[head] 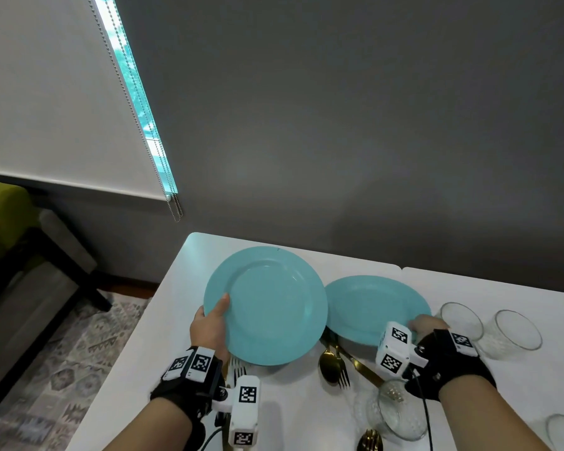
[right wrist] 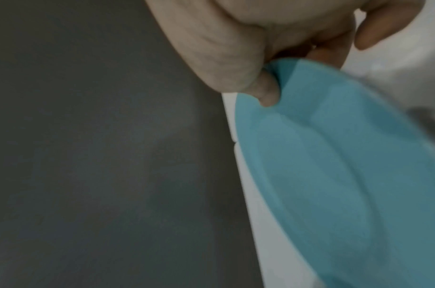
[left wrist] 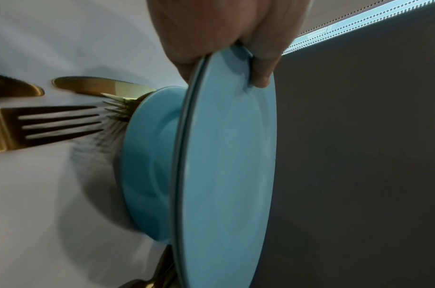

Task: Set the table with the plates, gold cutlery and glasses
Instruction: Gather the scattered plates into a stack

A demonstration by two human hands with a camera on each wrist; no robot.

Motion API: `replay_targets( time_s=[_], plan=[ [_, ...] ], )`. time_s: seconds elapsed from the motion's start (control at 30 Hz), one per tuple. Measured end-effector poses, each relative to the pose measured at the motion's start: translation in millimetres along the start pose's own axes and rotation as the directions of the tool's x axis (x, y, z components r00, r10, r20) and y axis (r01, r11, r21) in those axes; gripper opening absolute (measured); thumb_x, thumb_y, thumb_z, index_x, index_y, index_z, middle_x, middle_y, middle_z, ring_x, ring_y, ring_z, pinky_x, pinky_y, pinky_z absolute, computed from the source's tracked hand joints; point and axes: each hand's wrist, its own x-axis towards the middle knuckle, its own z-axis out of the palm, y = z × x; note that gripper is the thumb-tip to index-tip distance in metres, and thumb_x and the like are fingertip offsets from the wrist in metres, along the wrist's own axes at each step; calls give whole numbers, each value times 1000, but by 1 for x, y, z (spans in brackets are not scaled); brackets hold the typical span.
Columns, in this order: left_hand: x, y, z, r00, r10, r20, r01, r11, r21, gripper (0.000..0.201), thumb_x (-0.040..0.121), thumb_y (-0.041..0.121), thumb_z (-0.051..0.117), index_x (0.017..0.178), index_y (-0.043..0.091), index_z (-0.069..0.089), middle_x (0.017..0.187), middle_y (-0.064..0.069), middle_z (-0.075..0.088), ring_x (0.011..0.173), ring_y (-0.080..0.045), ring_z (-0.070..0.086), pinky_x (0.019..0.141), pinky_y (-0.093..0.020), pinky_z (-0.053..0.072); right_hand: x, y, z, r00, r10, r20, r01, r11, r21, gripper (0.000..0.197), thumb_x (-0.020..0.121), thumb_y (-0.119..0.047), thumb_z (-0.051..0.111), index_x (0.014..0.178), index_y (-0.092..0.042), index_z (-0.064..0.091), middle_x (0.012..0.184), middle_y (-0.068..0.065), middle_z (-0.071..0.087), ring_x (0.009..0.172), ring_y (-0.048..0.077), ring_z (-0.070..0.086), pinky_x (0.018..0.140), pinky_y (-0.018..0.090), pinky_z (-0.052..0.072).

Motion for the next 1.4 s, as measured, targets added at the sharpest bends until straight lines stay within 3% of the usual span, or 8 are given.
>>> replay_targets(
  time_s=[0.17, 0.33, 0.47, 0.73, 0.93, 1.13, 1.3, 1.4],
  plan=[
    [-2, 4, -2, 999, 19, -44, -20, 1000, -6, 20, 86, 22, 65, 101, 13, 56, 108, -14, 63, 96, -35, 61, 92, -52, 50, -30, -30, -14, 991, 82, -105, 18, 699, 715, 25, 92, 4, 36, 110, 1, 53, 94, 23, 56, 75, 31, 57, 53, 42, 55],
    [-3, 12, -8, 989, 51, -136, -52, 999, -4, 24, 86, 34, 65, 100, 17, 55, 112, -11, 64, 100, -35, 62, 92, -52, 51, -55, -57, -29, 908, -49, -416, 328, 699, 635, 26, 94, -20, 44, 112, -7, 57, 115, 14, 59, 99, 35, 59, 89, 55, 51],
    [-7, 16, -9, 989, 63, -134, -61, 998, 20, 52, 85, 53, 56, 121, 15, 53, 119, -8, 60, 101, -32, 60, 94, -49, 50, -79, -74, -4, 970, -172, -174, 240, 539, 807, 30, 101, -17, 40, 127, -7, 49, 117, 11, 55, 102, 33, 56, 82, 49, 51],
    [3, 13, -25, 999, -13, 35, 16, 998, -68, 99, 53, 87, 54, 132, 27, 48, 126, -1, 62, 108, -28, 63, 94, -49, 50, -94, -77, 79, 970, -221, 104, 79, 687, 722, 16, 101, -16, 41, 109, -11, 54, 103, 10, 63, 75, 21, 60, 58, 33, 51],
    [0, 24, -40, 1000, -17, 2, 17, 994, -112, 45, 78, 10, 72, 119, 15, 53, 113, -11, 65, 102, -36, 63, 90, -60, 48, -87, -75, 119, 952, -278, 125, 183, 848, 497, 31, 95, -29, 51, 113, -5, 62, 91, 13, 61, 65, 24, 54, 60, 37, 55],
    [20, 34, -67, 987, 65, -147, -92, 978, -189, 42, 82, 8, 66, 120, 21, 54, 119, -11, 63, 102, -36, 62, 92, -60, 47, -53, -62, 151, 989, -27, 147, -15, 959, 284, 42, 83, -18, 55, 118, 6, 53, 104, 15, 65, 63, 30, 63, 59, 32, 59],
    [27, 41, -80, 974, 121, -193, -170, 950, -263, 36, 87, 10, 60, 122, 18, 55, 119, -13, 63, 83, -28, 64, 88, -48, 50, -25, -48, 173, 959, 23, 283, -117, 941, 318, 22, 76, -11, 50, 91, 2, 59, 81, 16, 66, 78, 33, 66, 77, 43, 58],
    [29, 43, -82, 976, 123, -182, -170, 947, -272, 36, 88, 10, 59, 123, 17, 54, 115, -11, 63, 80, -25, 64, 83, -44, 51, -26, -47, 171, 937, 4, 350, -166, 885, 434, 11, 93, -13, 49, 103, -10, 44, 77, 5, 49, 67, 20, 54, 53, 27, 55]
  ],
)
